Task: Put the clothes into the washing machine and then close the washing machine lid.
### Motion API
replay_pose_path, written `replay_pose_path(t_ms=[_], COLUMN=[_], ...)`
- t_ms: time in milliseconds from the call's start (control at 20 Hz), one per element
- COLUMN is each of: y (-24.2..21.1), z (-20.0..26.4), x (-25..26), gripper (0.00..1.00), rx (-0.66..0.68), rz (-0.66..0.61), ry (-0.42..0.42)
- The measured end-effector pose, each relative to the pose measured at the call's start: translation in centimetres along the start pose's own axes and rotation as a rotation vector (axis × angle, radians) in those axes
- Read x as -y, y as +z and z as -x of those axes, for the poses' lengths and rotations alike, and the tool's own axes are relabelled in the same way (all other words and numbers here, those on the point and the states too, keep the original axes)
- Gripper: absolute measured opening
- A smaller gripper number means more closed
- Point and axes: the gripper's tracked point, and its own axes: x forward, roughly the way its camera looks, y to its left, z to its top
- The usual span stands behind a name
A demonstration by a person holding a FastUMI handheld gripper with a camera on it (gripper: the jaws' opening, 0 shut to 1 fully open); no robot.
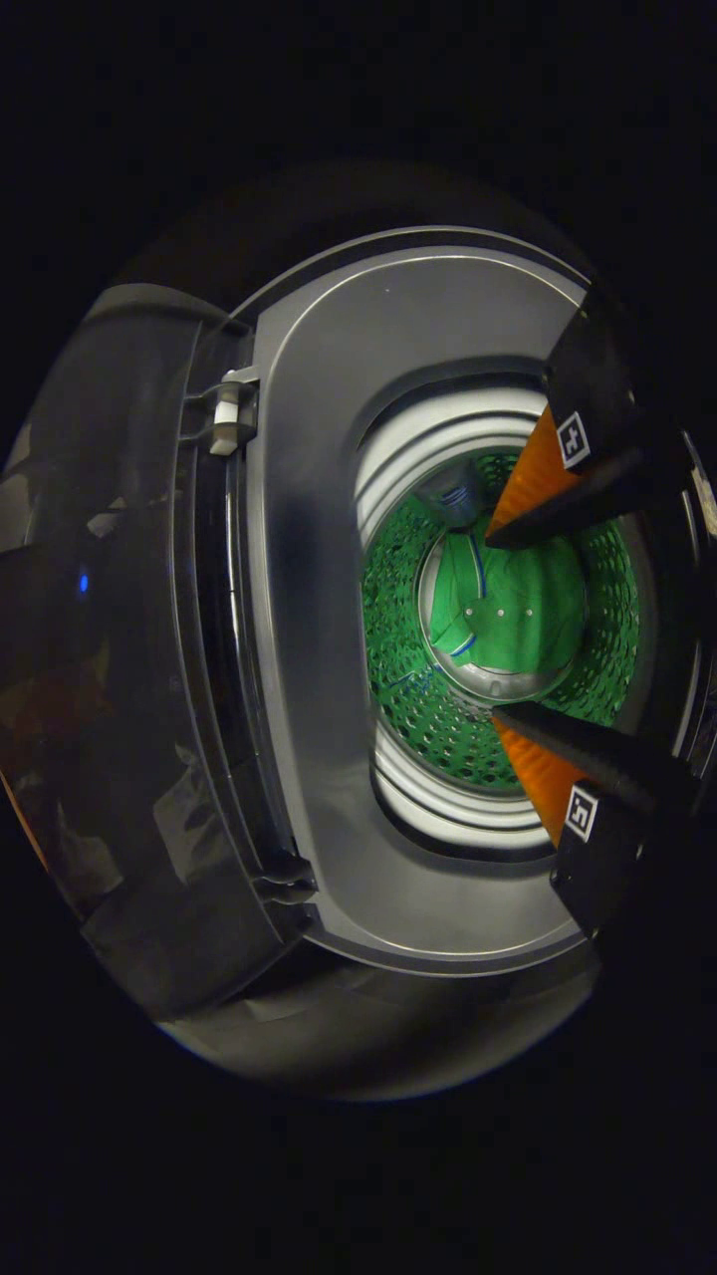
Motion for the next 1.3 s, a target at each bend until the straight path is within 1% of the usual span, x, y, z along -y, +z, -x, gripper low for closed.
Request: replay_pose_path(t_ms=[200, 400, 700, 900, 1000, 1150, 1300], y=[0.2, 1.2, 4.5, 7.2, 8.4, 10.6, 13.6], z=[0.5, 2.7, 6.9, 9.6, 11.6, 14.9, 17.1], x=[-0.2, -0.5, -0.7, -1.1, -1.1, -1.3, -2.0], gripper=[0.99, 0.99, 0.99, 0.99, 0.99, 0.99, 0.99], rx=[0.021, 0.068, 0.187, 0.262, 0.287, 0.336, 0.407], rz=[-0.005, -0.005, 0.034, 0.018, 0.021, 0.069, 0.08], ry=[0.003, 0.02, 0.04, 0.065, 0.06, 0.043, 0.058])
